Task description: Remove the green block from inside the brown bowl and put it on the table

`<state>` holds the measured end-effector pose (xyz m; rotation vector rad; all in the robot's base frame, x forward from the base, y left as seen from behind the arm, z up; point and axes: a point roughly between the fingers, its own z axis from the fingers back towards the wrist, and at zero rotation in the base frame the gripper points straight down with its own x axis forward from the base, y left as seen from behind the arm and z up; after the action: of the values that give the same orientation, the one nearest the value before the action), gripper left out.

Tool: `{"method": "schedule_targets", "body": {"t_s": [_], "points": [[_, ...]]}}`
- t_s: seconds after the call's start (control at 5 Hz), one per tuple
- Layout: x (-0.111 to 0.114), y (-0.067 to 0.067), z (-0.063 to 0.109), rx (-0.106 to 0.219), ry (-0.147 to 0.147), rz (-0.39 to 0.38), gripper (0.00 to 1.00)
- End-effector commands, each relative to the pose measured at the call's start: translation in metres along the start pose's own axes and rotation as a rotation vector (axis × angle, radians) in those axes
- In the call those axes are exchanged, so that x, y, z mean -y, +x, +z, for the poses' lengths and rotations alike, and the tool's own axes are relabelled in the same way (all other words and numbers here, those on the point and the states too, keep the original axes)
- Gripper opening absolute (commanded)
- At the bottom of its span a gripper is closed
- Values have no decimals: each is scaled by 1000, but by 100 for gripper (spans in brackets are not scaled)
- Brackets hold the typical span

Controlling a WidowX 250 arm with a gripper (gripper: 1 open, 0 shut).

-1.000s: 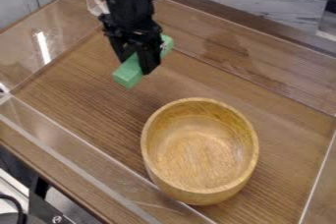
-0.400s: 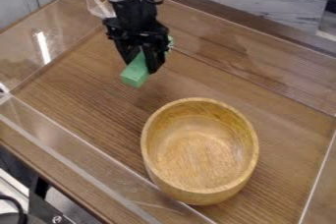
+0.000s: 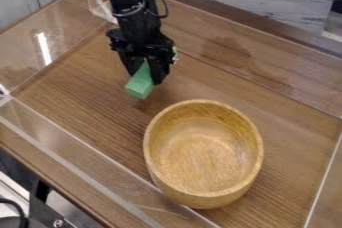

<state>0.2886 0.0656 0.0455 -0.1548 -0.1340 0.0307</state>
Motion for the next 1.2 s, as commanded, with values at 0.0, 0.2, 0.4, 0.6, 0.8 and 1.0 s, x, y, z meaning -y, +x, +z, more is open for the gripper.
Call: {"method": "schedule_targets", "body": {"t_s": [0.0, 0.2, 0.4, 0.6, 0.8, 1.0], "points": [[-3, 5, 9, 42, 22, 13, 0], [-7, 4, 10, 51, 33, 33, 0], [-7, 10, 13, 46, 29, 17, 100], [-14, 13, 15, 40, 26, 14, 100], [-20, 17, 15, 38, 22, 8, 100], [-17, 12, 15, 38, 19, 17, 100]]}}
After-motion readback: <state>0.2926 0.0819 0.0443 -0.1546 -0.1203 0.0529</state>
